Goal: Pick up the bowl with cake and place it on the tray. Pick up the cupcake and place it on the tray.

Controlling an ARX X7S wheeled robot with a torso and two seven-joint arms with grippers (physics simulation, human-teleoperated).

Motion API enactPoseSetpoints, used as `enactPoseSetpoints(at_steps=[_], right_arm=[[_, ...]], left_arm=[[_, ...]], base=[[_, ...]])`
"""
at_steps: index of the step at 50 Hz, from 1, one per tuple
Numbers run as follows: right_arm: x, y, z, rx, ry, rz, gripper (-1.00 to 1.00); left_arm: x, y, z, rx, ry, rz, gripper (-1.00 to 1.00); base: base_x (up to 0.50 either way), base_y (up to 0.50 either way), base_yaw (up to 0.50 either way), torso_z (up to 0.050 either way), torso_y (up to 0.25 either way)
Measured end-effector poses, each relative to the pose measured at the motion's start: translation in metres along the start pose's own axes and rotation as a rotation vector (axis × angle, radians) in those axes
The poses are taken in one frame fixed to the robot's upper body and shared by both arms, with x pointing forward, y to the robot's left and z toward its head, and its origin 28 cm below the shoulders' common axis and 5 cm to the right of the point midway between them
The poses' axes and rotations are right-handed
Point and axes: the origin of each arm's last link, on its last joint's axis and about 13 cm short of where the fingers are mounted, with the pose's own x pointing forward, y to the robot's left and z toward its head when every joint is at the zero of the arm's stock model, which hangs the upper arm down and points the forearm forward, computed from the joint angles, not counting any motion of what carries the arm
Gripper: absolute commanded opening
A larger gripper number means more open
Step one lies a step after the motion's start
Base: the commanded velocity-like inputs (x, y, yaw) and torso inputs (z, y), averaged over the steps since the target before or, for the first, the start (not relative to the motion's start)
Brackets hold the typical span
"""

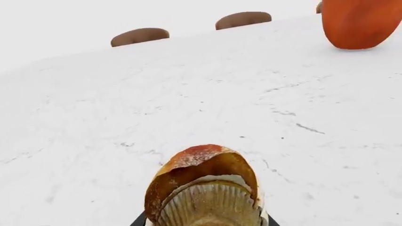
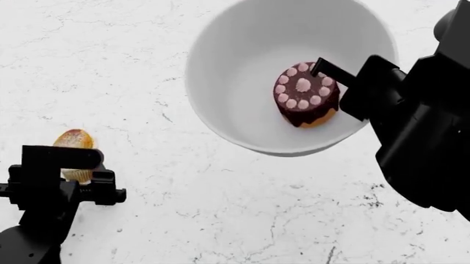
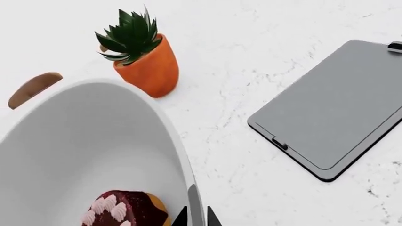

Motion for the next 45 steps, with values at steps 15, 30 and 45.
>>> enactPoseSetpoints(at_steps=[15, 30, 45], right_arm=[[-0.006, -0.001, 0.006, 0.066, -0.008, 0.020, -1.00], [-0.002, -0.001, 0.004, 0.152, 0.010, 0.065, -1.00], [0.005, -0.001, -0.001, 0.171, 0.000, 0.098, -1.00]], left_arm=[[-0.031, 0.002, 0.041, 0.044, -0.113, -0.008, -1.00], [-0.057, -0.001, 0.070, 0.084, -0.192, -0.019, -1.00], [-0.068, -0.009, 0.072, 0.120, -0.220, -0.047, -1.00]], base=[[0.00, 0.00, 0.00, 0.000, 0.001], [-0.01, -0.03, 0.00, 0.000, 0.001], [-0.07, -0.35, 0.00, 0.000, 0.001]])
